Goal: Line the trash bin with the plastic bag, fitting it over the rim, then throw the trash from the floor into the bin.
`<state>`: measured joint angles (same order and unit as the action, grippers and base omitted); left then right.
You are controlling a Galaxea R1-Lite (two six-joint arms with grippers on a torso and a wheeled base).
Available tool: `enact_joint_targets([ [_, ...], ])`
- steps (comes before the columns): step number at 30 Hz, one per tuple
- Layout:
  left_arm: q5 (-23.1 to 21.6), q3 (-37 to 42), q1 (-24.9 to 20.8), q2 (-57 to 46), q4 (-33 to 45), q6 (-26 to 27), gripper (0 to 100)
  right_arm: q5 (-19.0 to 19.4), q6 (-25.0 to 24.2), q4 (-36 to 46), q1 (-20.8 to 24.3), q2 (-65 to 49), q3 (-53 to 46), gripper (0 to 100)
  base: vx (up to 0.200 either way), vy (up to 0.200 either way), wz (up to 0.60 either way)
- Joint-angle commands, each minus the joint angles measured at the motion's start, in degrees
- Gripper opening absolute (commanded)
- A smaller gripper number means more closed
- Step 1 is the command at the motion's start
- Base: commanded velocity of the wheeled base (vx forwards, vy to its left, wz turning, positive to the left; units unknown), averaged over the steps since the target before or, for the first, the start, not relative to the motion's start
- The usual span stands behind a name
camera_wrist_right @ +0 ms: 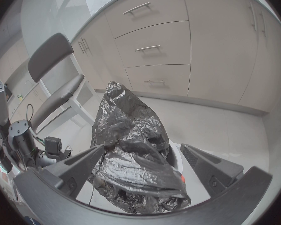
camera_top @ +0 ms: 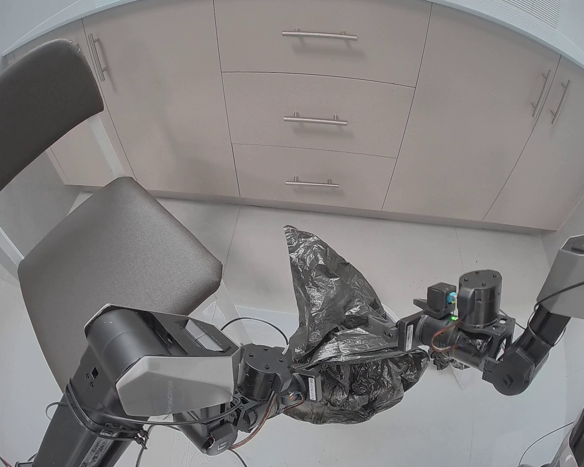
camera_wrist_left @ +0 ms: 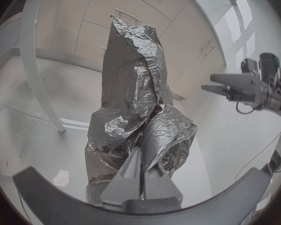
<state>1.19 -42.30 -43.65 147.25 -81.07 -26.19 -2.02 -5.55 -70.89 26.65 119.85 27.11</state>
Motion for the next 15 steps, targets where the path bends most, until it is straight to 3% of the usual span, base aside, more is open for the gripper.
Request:
enact_joint_targets([
  [1, -0.1, 0.9, -0.1, 0.4, -1.8, -0.1, 0, -4.2, 5.3, 19.6, 4.6, -6.9, 19.3, 100, 0.0, 0.0, 0.0],
  [4, -0.1, 1.2, -0.2, 0.5, -2.9, -0.1, 0, -5.0, 7.4, 27.4, 5.3, -6.0, 27.3, 100, 0.0, 0.0, 0.0],
  [8, -0.1, 1.1, -0.2, 0.8, -3.0, -0.1, 0, -6.5, 8.1, 39.7, 6.7, -0.6, 45.0, 100, 0.0, 0.0, 0.0],
  [15, -0.1, 1.0, -0.2, 0.8, -3.0, 0.0, 0, -7.9, 7.2, 45.0, 8.8, 7.2, 57.0, 100, 0.0, 0.0, 0.0],
])
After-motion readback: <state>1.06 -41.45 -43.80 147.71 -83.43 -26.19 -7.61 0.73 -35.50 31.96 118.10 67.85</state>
